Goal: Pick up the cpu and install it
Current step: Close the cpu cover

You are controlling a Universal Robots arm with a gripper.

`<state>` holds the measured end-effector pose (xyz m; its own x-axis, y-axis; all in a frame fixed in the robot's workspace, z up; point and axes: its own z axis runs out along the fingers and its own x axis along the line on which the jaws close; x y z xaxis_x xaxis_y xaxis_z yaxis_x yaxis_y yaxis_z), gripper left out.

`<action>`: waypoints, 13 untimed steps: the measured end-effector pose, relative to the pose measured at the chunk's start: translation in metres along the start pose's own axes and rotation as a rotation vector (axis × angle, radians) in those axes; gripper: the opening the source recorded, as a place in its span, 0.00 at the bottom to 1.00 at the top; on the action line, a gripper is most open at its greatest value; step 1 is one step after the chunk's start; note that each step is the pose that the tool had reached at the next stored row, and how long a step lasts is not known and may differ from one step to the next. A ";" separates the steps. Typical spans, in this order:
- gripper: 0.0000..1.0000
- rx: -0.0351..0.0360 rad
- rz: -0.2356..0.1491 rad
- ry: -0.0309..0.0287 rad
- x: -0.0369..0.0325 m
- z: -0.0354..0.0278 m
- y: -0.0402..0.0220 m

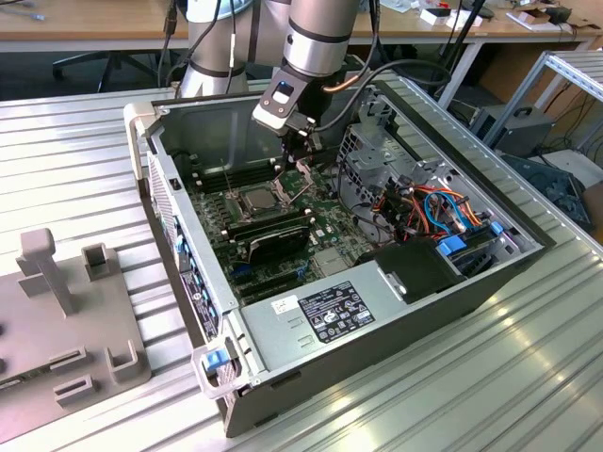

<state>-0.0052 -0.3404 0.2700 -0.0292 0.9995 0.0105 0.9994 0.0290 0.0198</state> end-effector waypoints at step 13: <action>0.11 0.0001 0.000 0.0000 -0.0001 0.0000 0.0027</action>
<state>-0.0026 -0.3404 0.2701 -0.0294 0.9995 0.0105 0.9994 0.0292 0.0198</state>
